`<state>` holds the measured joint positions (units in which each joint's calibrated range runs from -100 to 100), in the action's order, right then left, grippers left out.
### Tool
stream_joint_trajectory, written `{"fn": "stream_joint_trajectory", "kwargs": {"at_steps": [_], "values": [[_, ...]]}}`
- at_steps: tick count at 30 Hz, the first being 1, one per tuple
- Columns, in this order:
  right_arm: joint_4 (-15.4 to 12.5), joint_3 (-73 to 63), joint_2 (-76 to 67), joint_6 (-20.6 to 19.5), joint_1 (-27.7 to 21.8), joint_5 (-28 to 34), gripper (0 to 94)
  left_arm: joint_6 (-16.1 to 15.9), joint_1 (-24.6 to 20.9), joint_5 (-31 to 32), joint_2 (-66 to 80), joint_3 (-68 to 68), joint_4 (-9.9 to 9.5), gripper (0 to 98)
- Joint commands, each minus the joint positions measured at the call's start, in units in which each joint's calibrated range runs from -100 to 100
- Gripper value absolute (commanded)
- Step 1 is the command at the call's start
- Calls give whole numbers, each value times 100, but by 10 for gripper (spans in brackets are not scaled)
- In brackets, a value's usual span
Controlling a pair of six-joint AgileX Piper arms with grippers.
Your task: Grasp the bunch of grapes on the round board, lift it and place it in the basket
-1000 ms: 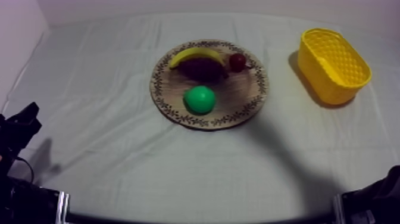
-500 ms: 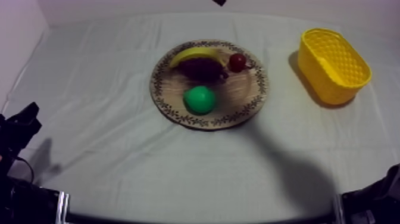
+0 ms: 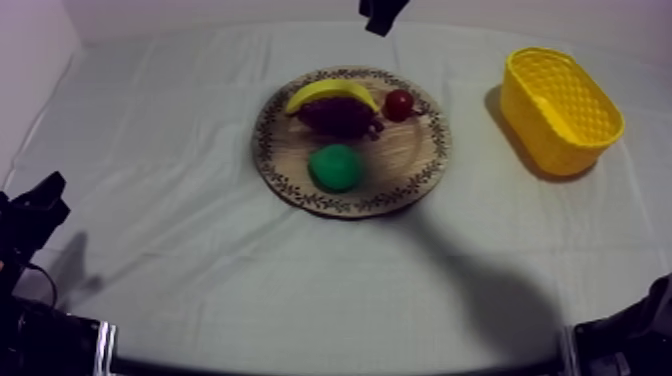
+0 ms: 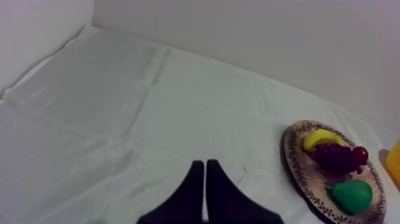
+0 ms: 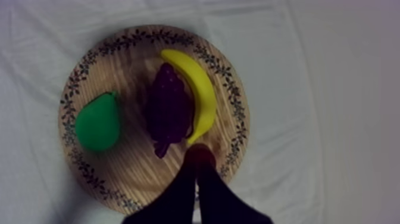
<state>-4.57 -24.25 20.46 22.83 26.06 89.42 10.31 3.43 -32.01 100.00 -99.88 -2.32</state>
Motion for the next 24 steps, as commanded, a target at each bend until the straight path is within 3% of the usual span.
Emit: {"fn": "stream_joint_trajectory", "kwargs": {"at_steps": [1,12,15,24], "values": [[35,33,0,-42,14,-31,7,2,1,0,0,-1,0,1],[222,622,-93,-282,143,-780,28,2,1,0,0,-1,0,1],[333,753,-123,-394,201,-943,82,2,1,0,0,-1,0,1],[598,1040,-195,-536,328,-965,725,2,1,0,0,-1,0,1]]}}
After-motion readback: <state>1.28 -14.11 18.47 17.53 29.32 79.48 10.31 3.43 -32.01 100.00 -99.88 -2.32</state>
